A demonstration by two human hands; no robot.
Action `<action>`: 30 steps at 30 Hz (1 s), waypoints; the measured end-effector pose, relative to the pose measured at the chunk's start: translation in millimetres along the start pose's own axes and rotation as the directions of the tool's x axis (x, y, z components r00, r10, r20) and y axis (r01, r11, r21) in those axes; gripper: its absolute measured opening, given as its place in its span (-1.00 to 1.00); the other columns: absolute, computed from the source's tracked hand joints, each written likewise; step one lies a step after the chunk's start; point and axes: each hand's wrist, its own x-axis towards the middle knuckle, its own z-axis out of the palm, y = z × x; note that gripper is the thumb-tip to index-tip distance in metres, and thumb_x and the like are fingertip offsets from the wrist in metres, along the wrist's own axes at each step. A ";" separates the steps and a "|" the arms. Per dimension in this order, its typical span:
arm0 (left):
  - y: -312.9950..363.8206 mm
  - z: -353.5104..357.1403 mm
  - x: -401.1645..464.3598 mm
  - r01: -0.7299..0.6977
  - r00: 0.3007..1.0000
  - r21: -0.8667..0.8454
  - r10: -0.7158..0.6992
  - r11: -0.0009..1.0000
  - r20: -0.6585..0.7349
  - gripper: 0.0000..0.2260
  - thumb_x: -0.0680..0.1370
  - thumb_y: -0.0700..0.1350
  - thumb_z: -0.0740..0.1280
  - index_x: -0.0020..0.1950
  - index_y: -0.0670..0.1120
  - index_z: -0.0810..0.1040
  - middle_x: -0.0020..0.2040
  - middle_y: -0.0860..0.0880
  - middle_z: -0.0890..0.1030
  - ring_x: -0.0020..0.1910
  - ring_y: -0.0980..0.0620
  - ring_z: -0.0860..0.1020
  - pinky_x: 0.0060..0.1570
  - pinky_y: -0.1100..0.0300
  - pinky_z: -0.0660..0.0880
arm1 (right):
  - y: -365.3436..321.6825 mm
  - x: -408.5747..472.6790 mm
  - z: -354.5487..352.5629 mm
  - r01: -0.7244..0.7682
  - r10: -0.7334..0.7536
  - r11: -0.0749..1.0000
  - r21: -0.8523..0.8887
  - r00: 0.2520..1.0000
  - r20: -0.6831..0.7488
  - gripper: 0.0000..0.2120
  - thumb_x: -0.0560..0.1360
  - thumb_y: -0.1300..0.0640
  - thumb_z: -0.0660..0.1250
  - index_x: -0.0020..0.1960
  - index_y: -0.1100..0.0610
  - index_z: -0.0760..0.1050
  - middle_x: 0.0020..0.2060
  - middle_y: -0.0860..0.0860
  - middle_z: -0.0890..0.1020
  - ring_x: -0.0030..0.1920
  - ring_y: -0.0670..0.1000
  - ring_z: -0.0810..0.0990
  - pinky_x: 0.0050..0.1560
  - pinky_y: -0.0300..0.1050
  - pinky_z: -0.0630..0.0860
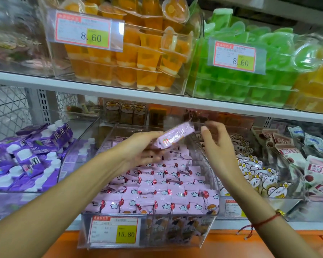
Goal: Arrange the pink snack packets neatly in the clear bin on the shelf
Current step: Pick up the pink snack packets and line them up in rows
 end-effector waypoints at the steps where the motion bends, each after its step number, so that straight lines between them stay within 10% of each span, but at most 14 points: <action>1: -0.5 -0.7 1.3 0.028 0.999 -0.020 -0.028 0.999 -0.035 -0.82 0.59 -0.04 0.25 0.03 -0.07 0.60 -0.25 -0.02 0.70 -0.36 0.15 0.63 -0.45 0.32 0.52 | -1.6 -1.8 -1.0 0.120 -0.119 0.987 -0.109 0.993 0.016 -0.72 0.57 0.15 0.23 0.28 0.06 0.38 0.02 -0.12 0.53 0.02 -0.23 0.49 -0.05 -0.38 0.35; 7: 0.6 2.9 0.5 0.031 0.995 0.168 -0.014 0.985 -0.099 -0.73 0.57 0.07 0.20 0.00 -0.06 0.60 -0.25 -0.02 0.70 -0.46 0.17 0.53 -0.54 0.37 0.40 | -7.9 -10.7 8.1 0.622 -0.427 0.668 -0.409 0.769 0.475 -0.40 0.42 0.22 0.34 0.43 0.02 0.29 0.37 -0.08 0.36 0.37 -0.04 0.19 0.29 -0.20 0.08; 13: -6.3 10.1 0.5 -0.101 0.985 0.273 0.135 0.957 -0.111 -0.50 0.64 0.18 -0.07 0.02 -0.05 0.59 -0.23 0.02 0.70 -0.32 0.10 0.64 -0.48 0.33 0.47 | -1.3 -4.8 3.9 0.498 -0.446 0.791 -0.356 0.867 0.223 -0.67 0.43 0.13 0.43 0.17 0.03 0.48 0.00 -0.10 0.56 -0.04 -0.09 0.51 -0.12 -0.20 0.43; 16: -22.1 8.9 5.2 -0.252 0.948 0.624 0.317 0.739 0.007 -0.70 0.65 0.05 0.04 0.22 0.00 0.49 0.15 0.00 0.59 0.03 -0.02 0.58 0.03 0.07 0.53 | 2.6 -1.2 0.2 0.256 -0.253 0.967 -0.011 0.959 0.130 -0.66 0.44 0.16 0.44 0.09 0.01 0.34 -0.24 -0.27 0.58 -0.26 -0.25 0.56 -0.22 -0.35 0.47; 19: -39.5 3.9 10.1 -0.300 0.953 0.793 0.201 0.530 0.226 -0.65 0.65 0.04 0.08 0.45 0.15 0.25 0.34 -0.01 0.46 0.12 -0.08 0.54 0.12 0.03 0.49 | 13.2 3.5 -2.9 0.086 -0.104 0.987 0.136 0.985 0.138 -0.53 0.47 0.22 0.39 0.20 0.00 0.17 -0.23 -0.15 0.57 -0.30 -0.25 0.59 -0.23 -0.29 0.53; 25: -48.3 2.6 16.5 -0.367 0.928 0.922 0.121 0.122 0.353 -0.61 0.66 0.06 -0.03 0.51 0.15 0.17 0.50 0.14 0.23 0.45 0.04 0.19 0.36 0.11 0.14 | 24.8 7.4 -12.8 0.198 -0.181 0.963 -0.181 0.978 0.102 -0.47 0.47 0.17 0.41 0.30 0.03 0.19 -0.25 -0.02 0.59 -0.32 -0.16 0.59 -0.31 -0.23 0.50; 30: -47.4 3.4 15.7 -0.359 0.925 0.931 0.156 0.062 0.346 -0.63 0.66 0.07 -0.04 0.47 0.17 0.23 0.48 0.17 0.26 0.40 0.03 0.24 0.26 0.09 0.19 | 19.3 13.2 -11.7 0.375 -0.273 0.809 -0.453 0.922 0.276 -0.56 0.39 0.13 0.48 0.17 0.01 0.35 -0.01 0.01 0.56 -0.08 0.02 0.56 -0.09 -0.02 0.51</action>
